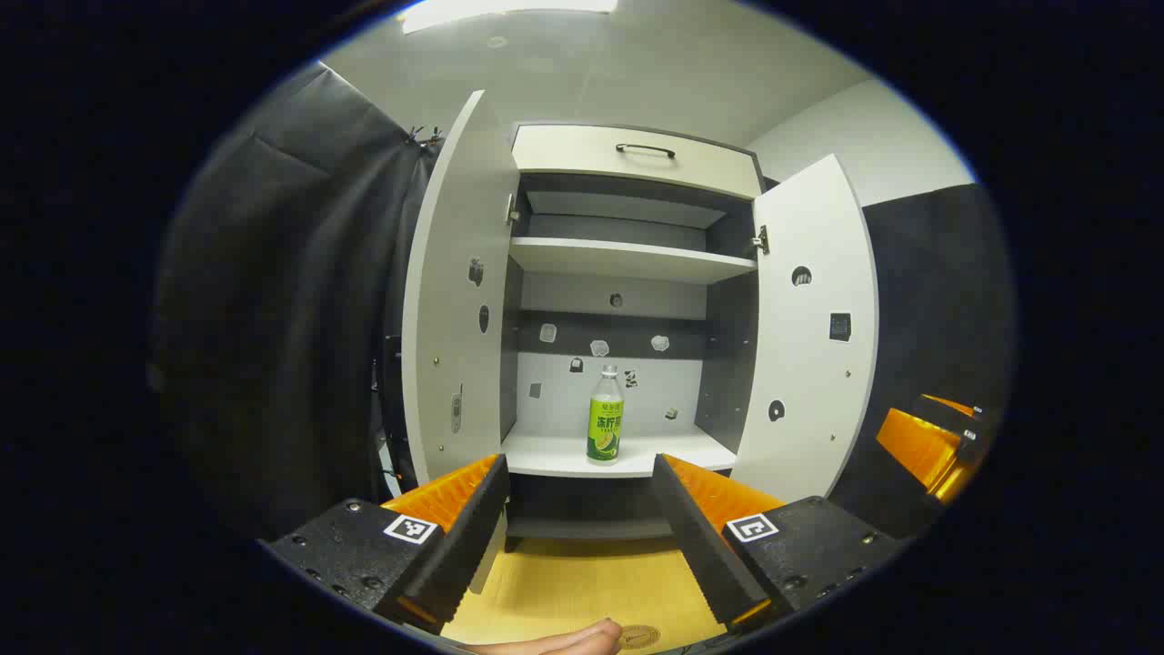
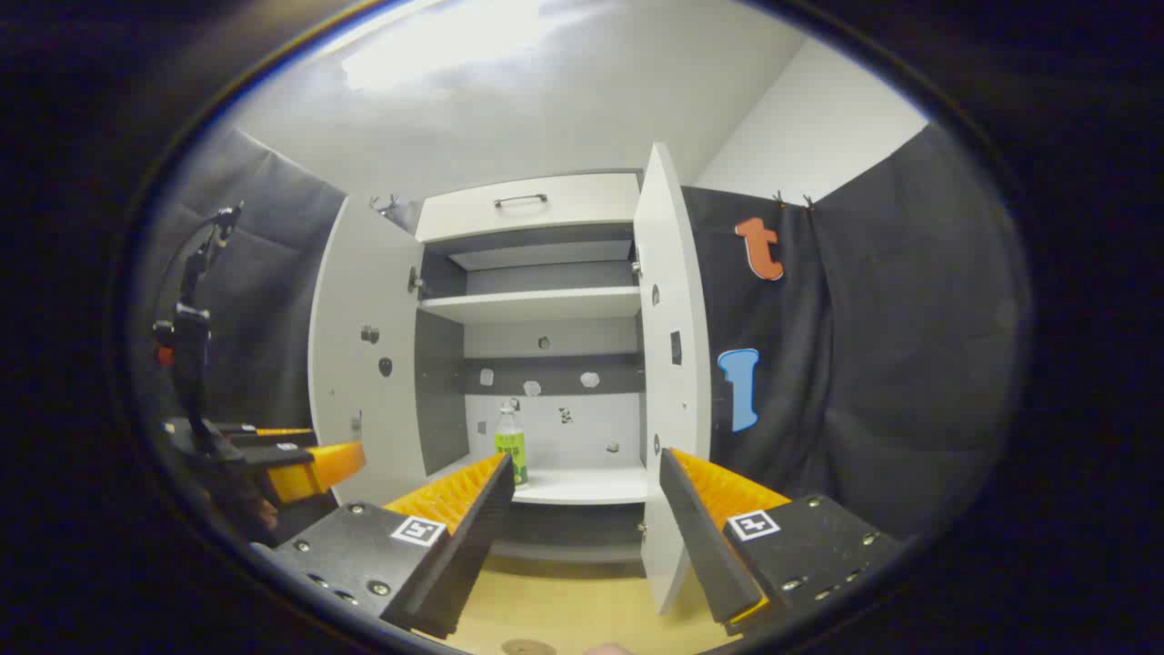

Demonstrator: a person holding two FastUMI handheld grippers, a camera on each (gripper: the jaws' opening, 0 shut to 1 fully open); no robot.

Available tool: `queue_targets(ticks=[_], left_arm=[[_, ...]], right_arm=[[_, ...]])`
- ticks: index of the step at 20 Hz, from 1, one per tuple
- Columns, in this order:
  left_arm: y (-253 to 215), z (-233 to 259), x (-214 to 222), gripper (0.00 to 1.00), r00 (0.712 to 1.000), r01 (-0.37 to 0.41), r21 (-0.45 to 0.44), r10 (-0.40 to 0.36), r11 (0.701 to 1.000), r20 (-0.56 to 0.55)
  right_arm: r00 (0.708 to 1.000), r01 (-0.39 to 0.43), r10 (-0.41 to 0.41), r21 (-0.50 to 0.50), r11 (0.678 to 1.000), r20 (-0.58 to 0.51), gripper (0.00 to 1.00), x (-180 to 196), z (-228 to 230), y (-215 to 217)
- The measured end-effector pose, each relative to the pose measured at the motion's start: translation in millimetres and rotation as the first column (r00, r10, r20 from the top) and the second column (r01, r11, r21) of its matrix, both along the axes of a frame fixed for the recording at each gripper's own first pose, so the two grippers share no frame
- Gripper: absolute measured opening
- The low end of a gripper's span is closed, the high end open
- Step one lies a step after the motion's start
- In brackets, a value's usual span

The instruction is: Grasp the bottle in the cabinet with the left hand and place it on the coaster, then close the right door with the right hand and the left door with the left hand.

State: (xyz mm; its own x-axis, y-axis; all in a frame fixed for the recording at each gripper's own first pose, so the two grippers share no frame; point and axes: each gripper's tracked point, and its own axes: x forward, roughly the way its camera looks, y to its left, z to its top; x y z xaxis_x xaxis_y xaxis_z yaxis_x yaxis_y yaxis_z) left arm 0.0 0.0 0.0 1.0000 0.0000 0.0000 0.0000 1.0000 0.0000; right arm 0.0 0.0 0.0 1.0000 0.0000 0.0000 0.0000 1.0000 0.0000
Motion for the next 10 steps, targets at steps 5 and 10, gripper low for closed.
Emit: queue_targets(ticks=[5, 10], left_arm=[[-10, -2, -1, 0.99, 1.000, -0.030, 0.031, 0.030, 0.999, -0.007], [-11, -8, 6, 1.00, 0.999, -0.028, 0.043, 0.029, 0.999, -0.032]], right_arm=[[1.000, 0.004, -0.005, -0.063, 0.998, -0.015, 0.97, 4, -8, -13], [0.999, -0.045, 0.045, -0.040, 0.998, -0.001, 0.97, 11, -4, 4]])
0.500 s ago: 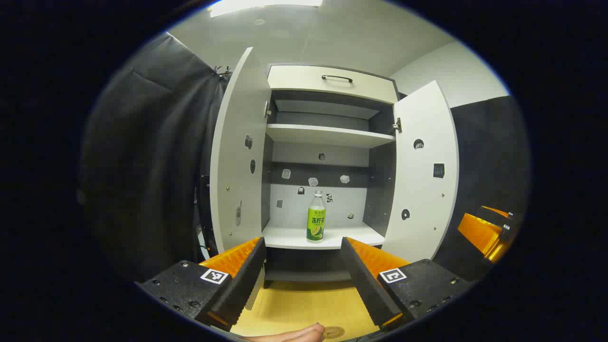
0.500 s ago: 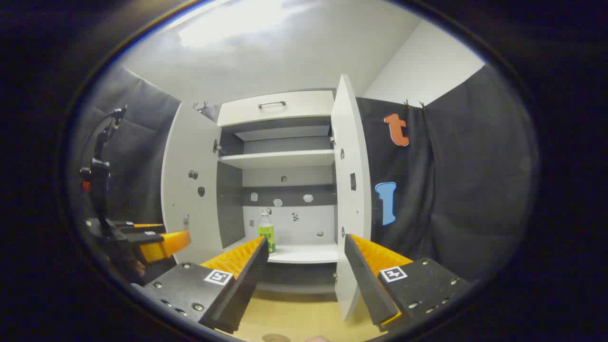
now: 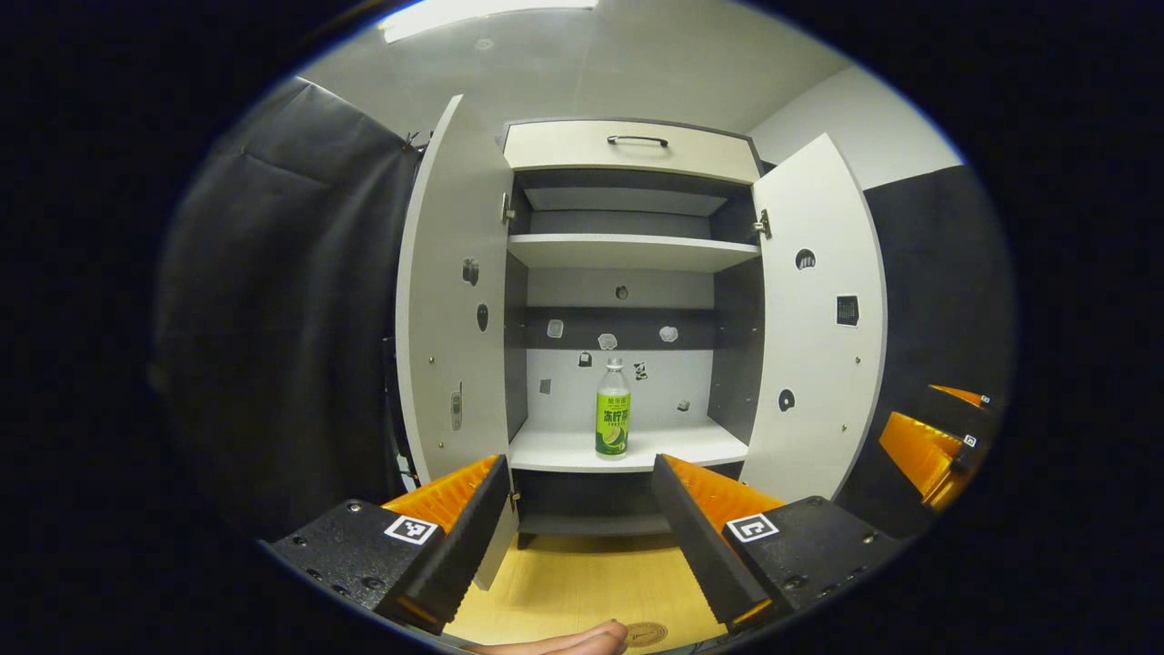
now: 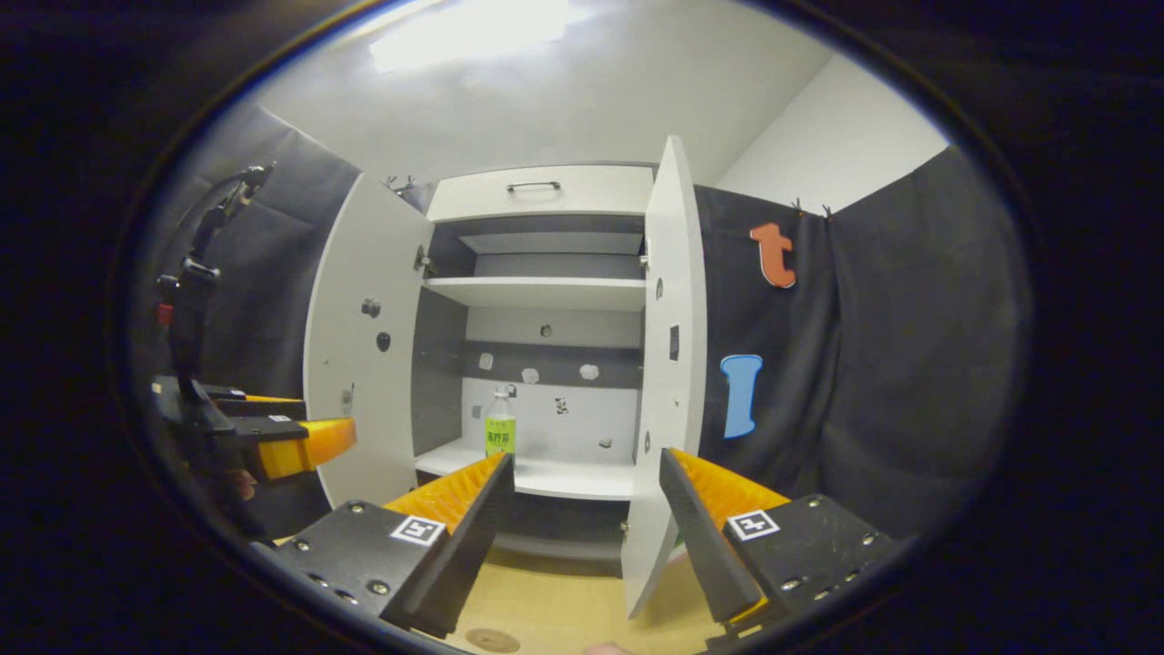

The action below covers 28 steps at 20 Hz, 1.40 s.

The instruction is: Grasp the bottle in the cabinet with the left hand and place it on the coaster, then close the right door with the right hand and the left door with the left hand.

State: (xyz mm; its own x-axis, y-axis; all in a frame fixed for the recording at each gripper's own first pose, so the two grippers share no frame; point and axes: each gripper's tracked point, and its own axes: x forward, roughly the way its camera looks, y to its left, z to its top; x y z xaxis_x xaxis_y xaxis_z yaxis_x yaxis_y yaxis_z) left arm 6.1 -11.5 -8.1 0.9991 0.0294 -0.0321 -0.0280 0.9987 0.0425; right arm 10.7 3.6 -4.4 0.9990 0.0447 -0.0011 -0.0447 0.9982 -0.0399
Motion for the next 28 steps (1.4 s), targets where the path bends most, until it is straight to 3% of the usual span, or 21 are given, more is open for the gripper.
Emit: queue_targets(ticks=[5, 10, 20, 22, 28], left_arm=[[8, 7, 20, 0.99, 1.000, -0.001, 0.006, 0.001, 1.000, 0.011], [10, 1, 53, 0.99, 1.000, 0.023, -0.003, -0.023, 1.000, -0.002], [-1, -36, 153, 1.00, 0.995, 0.081, 0.006, -0.080, 0.997, -0.067], [-3, -41, 178, 1.00, 0.994, 0.089, 0.002, -0.089, 0.996, -0.069], [-13, -52, 248, 1.00, 0.987, 0.150, 0.007, -0.150, 0.989, -0.055]], right_arm=[[1.000, -0.027, 0.027, 0.058, 0.998, 0.010, 0.97, 20, 8, 16], [0.999, -0.045, 0.044, 0.042, 0.998, 0.013, 0.97, 38, 4, 27], [0.999, -0.036, 0.036, 0.009, 0.999, -0.031, 1.00, 86, -21, 36], [0.999, -0.033, 0.034, 0.016, 0.999, -0.037, 0.94, 89, -24, 36], [0.999, -0.010, 0.012, 0.046, 0.999, -0.032, 0.94, 108, -23, 35]])
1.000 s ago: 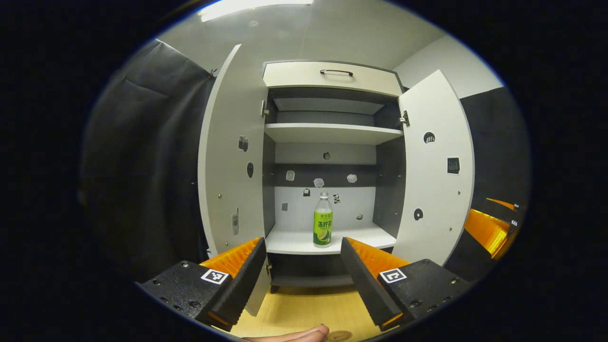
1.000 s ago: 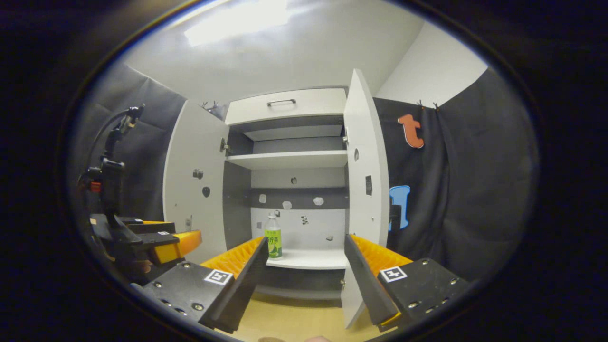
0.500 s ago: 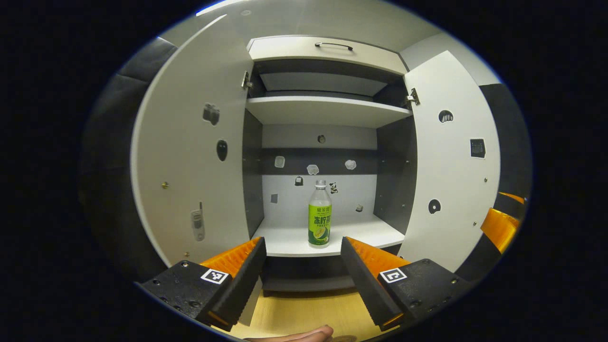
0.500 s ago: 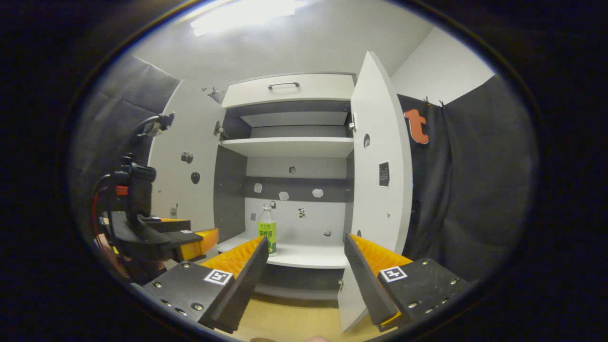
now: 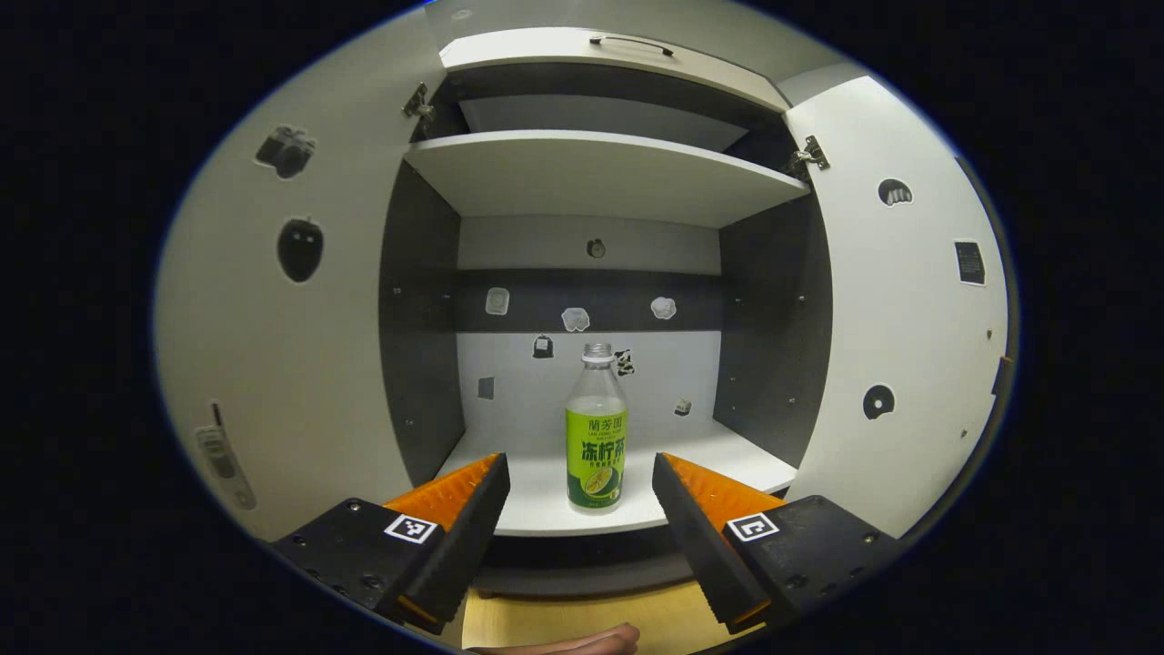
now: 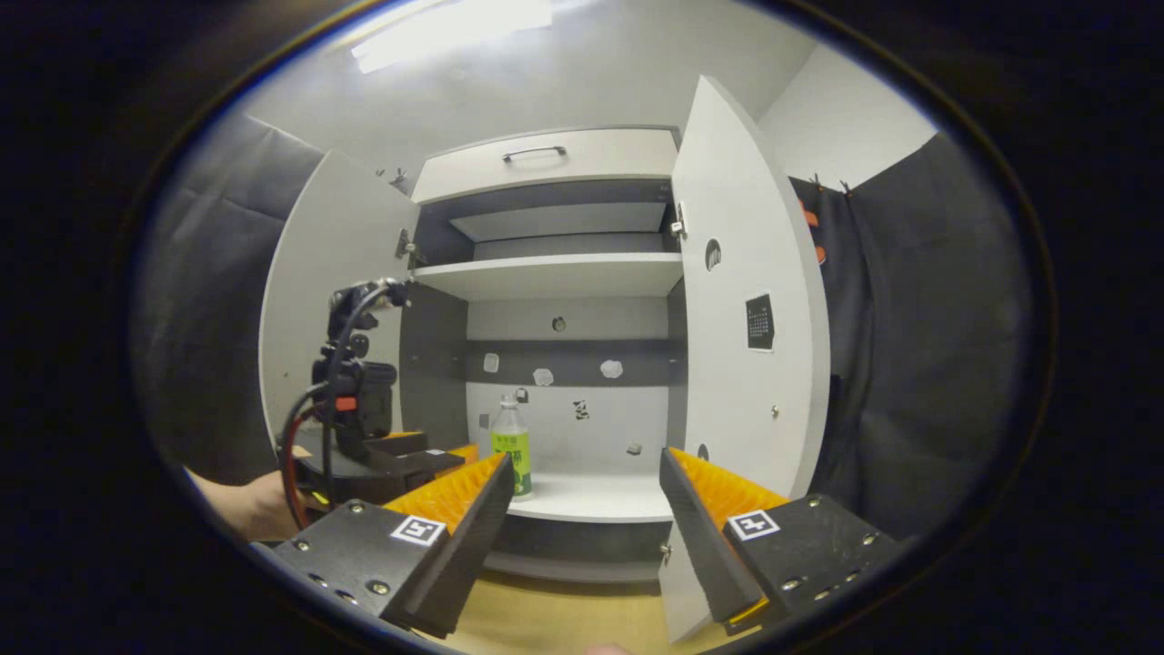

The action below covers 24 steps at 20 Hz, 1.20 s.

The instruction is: Grasp the bottle in the cabinet with the left hand and place it on the coaster, then close the right door with the right hand and the left door with the left hand.

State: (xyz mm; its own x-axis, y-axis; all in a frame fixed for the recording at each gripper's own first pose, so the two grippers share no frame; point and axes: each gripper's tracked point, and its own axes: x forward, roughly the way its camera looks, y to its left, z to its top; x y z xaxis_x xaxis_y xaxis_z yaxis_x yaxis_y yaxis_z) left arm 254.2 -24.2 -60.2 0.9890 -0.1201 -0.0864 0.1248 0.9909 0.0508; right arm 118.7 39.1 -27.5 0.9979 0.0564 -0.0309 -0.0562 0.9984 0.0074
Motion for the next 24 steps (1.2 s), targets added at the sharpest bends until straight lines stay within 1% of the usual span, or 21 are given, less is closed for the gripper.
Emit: queue_targets(ticks=[1, 2, 4, 5, 8, 9, 10, 11, 12, 13, 14, 16, 17, 18, 19, 21, 22, 23, 24], left_arm=[[-2, -4, 13, 1.00, 1.000, 0.006, 0.014, -0.006, 1.000, 0.001], [-6, -9, 24, 1.00, 1.000, 0.025, 0.025, -0.024, 0.999, -0.003], [-11, -12, 46, 1.00, 0.999, 0.043, 0.037, -0.044, 0.998, 0.010], [-13, -11, 58, 1.00, 0.999, 0.039, 0.035, -0.040, 0.999, 0.031], [-16, -16, 87, 0.99, 0.999, 0.023, 0.038, -0.025, 0.999, 0.046], [-18, -20, 96, 0.99, 0.999, 0.020, 0.041, -0.022, 0.999, 0.038], [-18, -27, 104, 0.99, 1.000, 0.010, 0.042, -0.011, 0.999, 0.025], [-17, -33, 112, 0.99, 1.000, -0.006, 0.034, 0.005, 0.999, 0.010], [-17, -38, 118, 0.99, 1.000, -0.015, 0.027, 0.015, 1.000, -0.004], [-17, -44, 123, 0.99, 0.999, -0.023, 0.022, 0.023, 1.000, -0.022], [-17, -47, 128, 1.00, 0.999, -0.031, 0.018, 0.031, 0.999, -0.031], [-24, -46, 134, 0.99, 1.000, -0.007, 0.010, 0.008, 1.000, -0.026], [-26, -44, 136, 0.99, 1.000, 0.008, 0.013, -0.008, 1.000, -0.016], [-28, -45, 136, 0.97, 0.999, 0.025, 0.022, -0.025, 0.999, -0.024], [-28, -47, 130, 0.79, 0.999, 0.026, 0.020, -0.026, 0.999, -0.036], [-30, -39, 119, 0.80, 0.999, 0.027, 0.001, -0.027, 1.000, -0.035], [-30, -34, 108, 0.79, 0.999, 0.027, -0.006, -0.027, 1.000, -0.031], [-30, -27, 98, 0.80, 0.999, 0.023, -0.010, -0.023, 1.000, -0.022], [-30, -20, 87, 0.80, 1.000, 0.023, -0.010, -0.023, 1.000, -0.011]], right_arm=[[1.000, 0.009, -0.009, -0.008, 1.000, 0.001, 0.94, 1, 0, -2], [1.000, 0.020, -0.020, -0.016, 1.000, 0.002, 0.97, 2, -1, -2], [1.000, 0.029, -0.029, -0.030, 0.999, 0.006, 0.97, 3, -1, -2], [1.000, 0.031, -0.031, -0.037, 0.999, 0.002, 0.97, 4, -3, -1], [0.999, 0.037, -0.039, -0.045, 0.998, -0.027, 0.97, 2, -10, -3], [0.999, 0.042, -0.043, -0.041, 0.998, -0.033, 0.97, 0, -11, -4], [0.998, 0.048, -0.049, -0.033, 0.998, -0.035, 0.94, -3, -11, -7], [0.998, 0.055, -0.056, -0.027, 0.998, -0.034, 0.94, -5, -11, -10], [0.998, 0.061, -0.062, -0.020, 0.998, -0.032, 0.97, -9, -10, -13], [0.997, 0.069, -0.070, -0.013, 0.998, -0.031, 0.94, -13, -9, -17], [0.997, 0.075, -0.075, -0.010, 0.997, -0.031, 0.94, -17, -9, -20], [0.996, 0.086, -0.087, -0.016, 0.996, -0.031, 0.94, -25, -9, -27], [0.995, 0.093, -0.094, -0.023, 0.995, -0.036, 0.97, -29, -11, -31], [0.994, 0.099, -0.100, -0.028, 0.995, -0.042, 0.97, -33, -14, -34], [0.993, 0.102, -0.104, -0.031, 0.994, -0.049, 0.97, -37, -17, -36], [0.994, 0.097, -0.099, -0.032, 0.995, -0.049, 0.97, -46, -18, -40], [0.994, 0.097, -0.098, -0.031, 0.995, -0.049, 0.94, -50, -20, -42], [0.994, 0.098, -0.099, -0.029, 0.995, -0.047, 0.94, -56, -20, -45], [0.994, 0.097, -0.098, -0.022, 0.995, -0.043, 0.97, -60, -19, -47]])
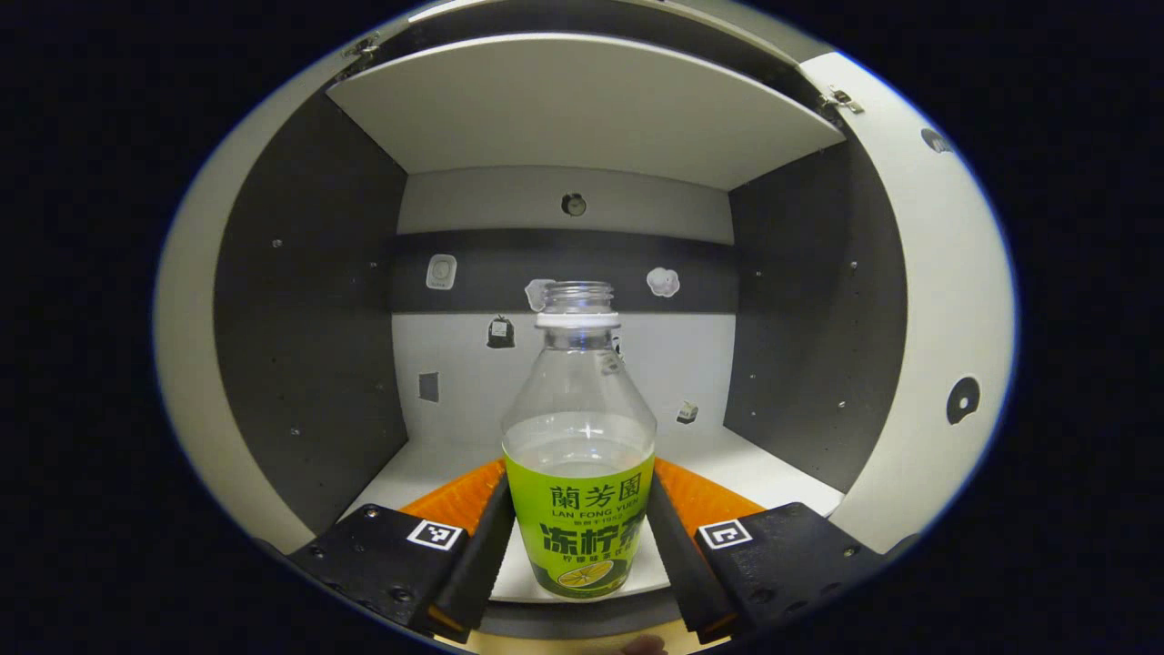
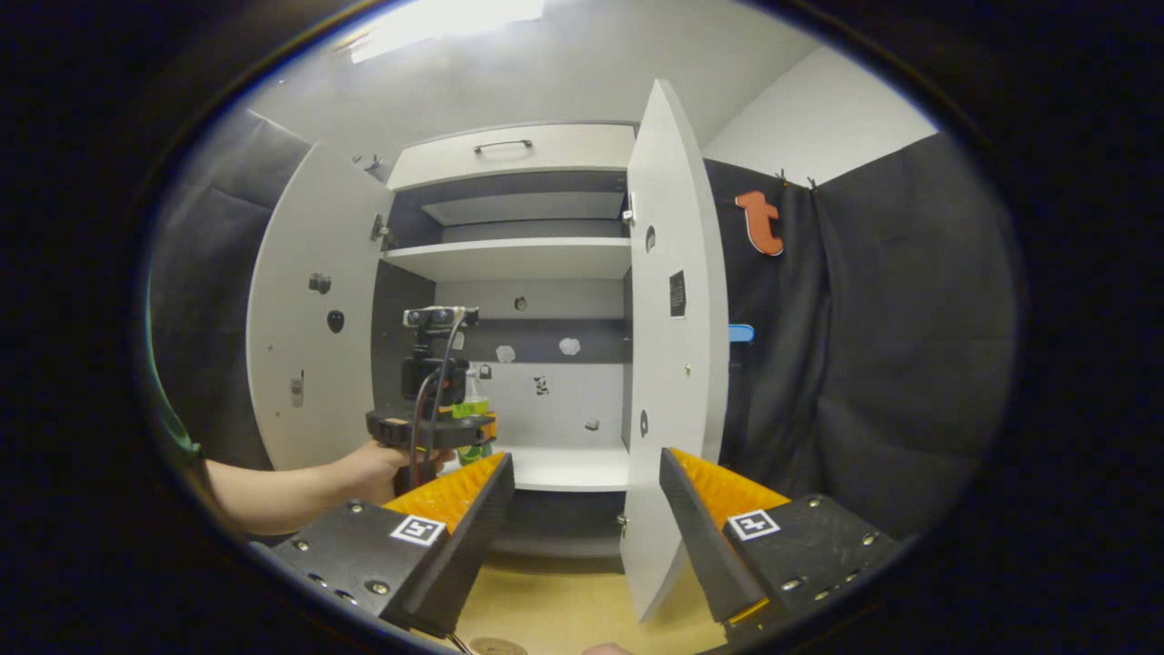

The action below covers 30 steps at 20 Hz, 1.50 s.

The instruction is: Grasp the bottle in the cabinet with the left hand and place it on the coaster, then close the right door with the right hand and the left door with the left hand.

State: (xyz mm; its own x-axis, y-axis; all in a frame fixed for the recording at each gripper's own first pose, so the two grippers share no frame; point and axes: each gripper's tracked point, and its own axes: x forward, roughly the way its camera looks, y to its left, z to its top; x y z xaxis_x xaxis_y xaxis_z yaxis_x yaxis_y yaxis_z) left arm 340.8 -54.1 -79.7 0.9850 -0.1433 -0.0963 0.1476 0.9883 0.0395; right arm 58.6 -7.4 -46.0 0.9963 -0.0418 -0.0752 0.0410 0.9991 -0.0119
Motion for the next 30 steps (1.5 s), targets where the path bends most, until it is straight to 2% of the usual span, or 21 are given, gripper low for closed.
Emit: queue_targets(ticks=[1, 5, 6, 9, 11, 13, 14, 15, 17, 19, 21, 25, 30], left_arm=[[-1, 10, -11, 0.80, 1.000, 0.001, -0.002, -0.001, 1.000, 0.013], [-5, 41, -66, 0.79, 0.997, 0.036, -0.040, -0.033, 0.999, 0.071], [-3, 46, -81, 0.79, 0.996, 0.032, -0.061, -0.028, 0.998, 0.080], [-8, 50, -127, 0.79, 0.995, 0.054, -0.098, -0.045, 0.994, 0.092], [-4, 46, -154, 0.79, 0.994, 0.049, -0.074, -0.042, 0.996, 0.099], [-2, 39, -182, 0.79, 0.992, 0.044, -0.035, -0.040, 0.998, 0.121], [-1, 34, -193, 0.79, 0.991, 0.043, -0.025, -0.039, 0.999, 0.127], [-1, 25, -206, 0.77, 0.991, 0.042, -0.028, -0.038, 0.999, 0.131], [-1, 6, -225, 0.79, 0.991, 0.046, -0.037, -0.041, 0.998, 0.127], [0, -4, -242, 0.79, 0.982, 0.056, -0.048, -0.046, 0.997, 0.185], [-2, -38, -258, 0.79, 0.986, 0.082, -0.016, -0.079, 0.997, 0.147], [-6, -105, -283, 0.79, 0.990, 0.130, -0.001, -0.130, 0.991, 0.061], [-30, -177, -309, 0.80, 0.971, 0.240, 0.060, -0.240, 0.969, -0.013]], right_arm=[[1.000, -0.005, 0.005, 0.010, 1.000, 0.006, 0.94, -5, 1, -1], [0.999, -0.021, 0.019, 0.042, 0.999, 0.042, 0.94, -24, 10, -5], [0.999, -0.026, 0.024, 0.047, 0.999, 0.045, 0.97, -28, 11, -5], [0.997, -0.049, 0.046, 0.051, 0.997, 0.059, 0.94, -44, 16, -2], [0.995, -0.074, 0.070, 0.058, 0.996, 0.068, 0.97, -56, 19, 4], [0.993, -0.098, 0.093, 0.063, 0.993, 0.070, 0.94, -67, 19, 8], [0.992, -0.108, 0.103, 0.064, 0.992, 0.069, 0.97, -71, 17, 10], [0.992, -0.115, 0.111, 0.065, 0.991, 0.064, 0.97, -76, 15, 12], [0.992, -0.119, 0.115, 0.078, 0.990, 0.053, 0.97, -78, 10, 14], [0.991, -0.127, 0.123, 0.087, 0.988, 0.049, 0.97, -81, 6, 17], [0.991, -0.132, 0.128, 0.094, 0.987, 0.042, 0.94, -79, 1, 19], [0.993, -0.118, 0.117, 0.116, 0.986, 0.013, 0.97, -73, -4, 20], [0.992, -0.116, 0.110, 0.118, 0.986, 0.061, 0.97, -60, 2, 20]])
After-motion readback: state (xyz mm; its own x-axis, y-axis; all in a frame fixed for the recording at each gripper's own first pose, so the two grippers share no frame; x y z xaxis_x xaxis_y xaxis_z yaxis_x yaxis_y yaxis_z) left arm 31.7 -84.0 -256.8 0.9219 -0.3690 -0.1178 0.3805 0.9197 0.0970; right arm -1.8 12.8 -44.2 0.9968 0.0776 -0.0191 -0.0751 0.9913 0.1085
